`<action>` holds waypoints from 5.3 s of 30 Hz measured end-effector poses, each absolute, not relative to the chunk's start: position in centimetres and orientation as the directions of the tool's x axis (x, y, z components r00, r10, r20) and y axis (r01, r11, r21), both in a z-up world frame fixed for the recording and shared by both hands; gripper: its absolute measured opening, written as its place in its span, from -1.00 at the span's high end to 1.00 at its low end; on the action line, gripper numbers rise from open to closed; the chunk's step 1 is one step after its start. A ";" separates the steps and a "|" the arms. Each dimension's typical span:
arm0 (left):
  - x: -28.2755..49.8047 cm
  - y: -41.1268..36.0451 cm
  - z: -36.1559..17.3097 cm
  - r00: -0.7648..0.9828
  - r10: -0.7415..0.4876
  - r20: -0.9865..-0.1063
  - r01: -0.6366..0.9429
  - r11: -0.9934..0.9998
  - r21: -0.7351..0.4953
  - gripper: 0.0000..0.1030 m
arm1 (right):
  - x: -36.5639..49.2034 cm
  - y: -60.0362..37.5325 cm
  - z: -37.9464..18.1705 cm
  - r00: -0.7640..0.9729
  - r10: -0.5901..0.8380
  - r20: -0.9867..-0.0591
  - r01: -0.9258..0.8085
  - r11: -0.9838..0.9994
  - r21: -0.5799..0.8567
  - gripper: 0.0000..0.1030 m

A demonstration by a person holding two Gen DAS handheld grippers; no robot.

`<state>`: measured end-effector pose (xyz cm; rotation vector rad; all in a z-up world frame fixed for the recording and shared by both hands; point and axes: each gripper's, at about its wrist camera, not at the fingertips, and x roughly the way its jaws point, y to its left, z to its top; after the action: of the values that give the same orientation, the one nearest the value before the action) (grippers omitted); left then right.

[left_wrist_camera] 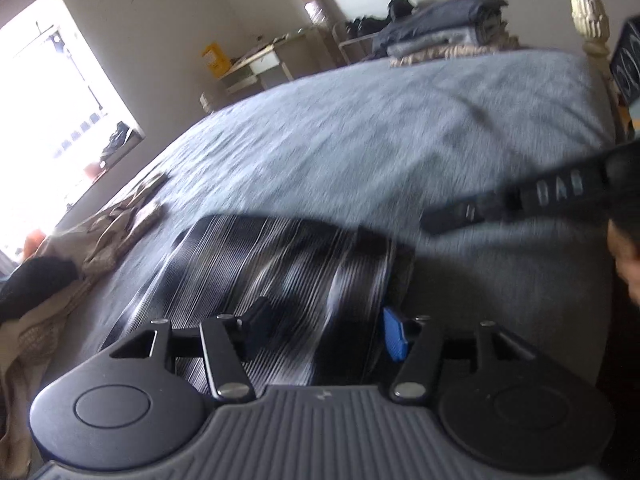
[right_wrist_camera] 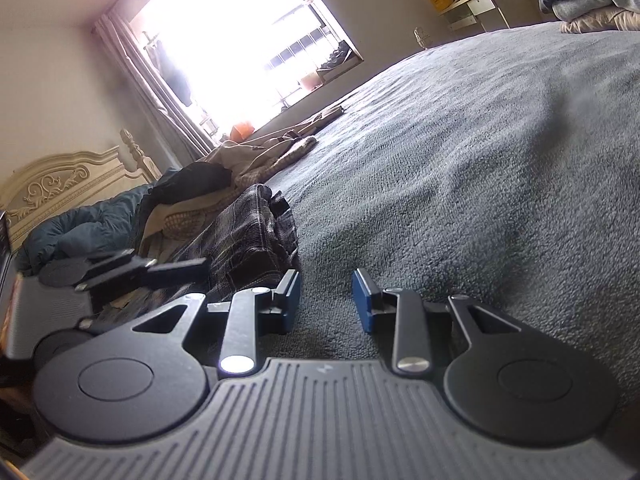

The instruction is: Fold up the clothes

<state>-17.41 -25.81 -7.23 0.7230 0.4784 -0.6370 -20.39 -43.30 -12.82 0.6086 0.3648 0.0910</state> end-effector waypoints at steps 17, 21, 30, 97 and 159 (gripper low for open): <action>-19.6 -17.0 -6.0 0.750 -0.207 -0.628 0.554 0.716 0.426 -0.18 | -20.3 -42.8 -12.7 0.929 0.166 -0.330 0.044 0.837 0.545 0.45; -20.2 -14.6 -6.0 0.744 -0.193 -0.640 0.527 0.759 0.383 -0.19 | -20.3 -42.4 -12.6 0.925 0.150 -0.350 0.058 0.852 0.520 0.45; -22.6 -9.2 -4.7 0.724 -0.275 -0.633 0.494 0.847 0.197 -0.26 | -20.2 -41.1 -11.4 0.907 0.100 -0.410 0.094 0.899 0.428 0.44; -16.1 5.7 -5.7 0.728 -0.311 -0.611 0.113 0.934 -0.340 -0.39 | -14.1 -27.7 -0.9 0.894 0.281 -0.349 -0.106 0.890 0.443 0.78; 3.9 0.3 -10.6 0.471 -0.656 -0.590 -0.042 0.651 -0.758 0.41 | -18.9 -14.8 -9.3 0.926 0.124 -0.357 -0.313 0.780 -0.541 -0.04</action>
<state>3.90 0.29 -10.59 -0.7962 1.0274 -0.4285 -18.91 -14.79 -9.30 -0.6346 0.3126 0.2405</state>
